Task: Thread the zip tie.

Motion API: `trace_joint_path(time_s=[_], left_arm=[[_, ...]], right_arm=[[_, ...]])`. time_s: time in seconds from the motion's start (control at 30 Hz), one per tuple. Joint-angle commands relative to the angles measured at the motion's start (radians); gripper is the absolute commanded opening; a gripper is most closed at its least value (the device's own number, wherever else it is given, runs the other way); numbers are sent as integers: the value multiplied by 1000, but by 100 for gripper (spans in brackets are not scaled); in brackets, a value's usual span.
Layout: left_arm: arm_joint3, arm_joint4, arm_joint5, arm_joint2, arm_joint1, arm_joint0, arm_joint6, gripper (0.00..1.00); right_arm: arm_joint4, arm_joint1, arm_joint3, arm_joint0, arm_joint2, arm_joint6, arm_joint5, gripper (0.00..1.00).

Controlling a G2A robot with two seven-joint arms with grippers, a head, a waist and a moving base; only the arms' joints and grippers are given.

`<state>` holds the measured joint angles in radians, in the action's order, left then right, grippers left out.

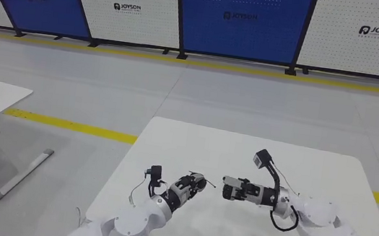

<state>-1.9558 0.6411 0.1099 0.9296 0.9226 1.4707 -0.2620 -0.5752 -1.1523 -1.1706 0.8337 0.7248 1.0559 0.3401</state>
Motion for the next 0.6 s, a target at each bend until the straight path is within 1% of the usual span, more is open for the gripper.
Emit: trace_joint_path(time_s=[0.0,0.03,0.07,0.43,0.57], left_arm=[[-4,10,-6,1,5,-3,-7,0],[-5,16,-9,4,7,-3,-12,0],[-5,16,-9,4,7,-3,-12,0],[-5,16,-9,4,7,-3,-12,0],[-6,7,-15,-7,17,-8,-1,0]], right_arm=[[-5,-16,43,-23,-18,3,0,100],[-8,-27,63,-34,-30,-4,0,100],[-10,-31,74,-38,-34,-9,0,100],[-10,-31,74,-38,-34,-9,0,100],[-3,-34,46,-27,-34,-10,-29,100]])
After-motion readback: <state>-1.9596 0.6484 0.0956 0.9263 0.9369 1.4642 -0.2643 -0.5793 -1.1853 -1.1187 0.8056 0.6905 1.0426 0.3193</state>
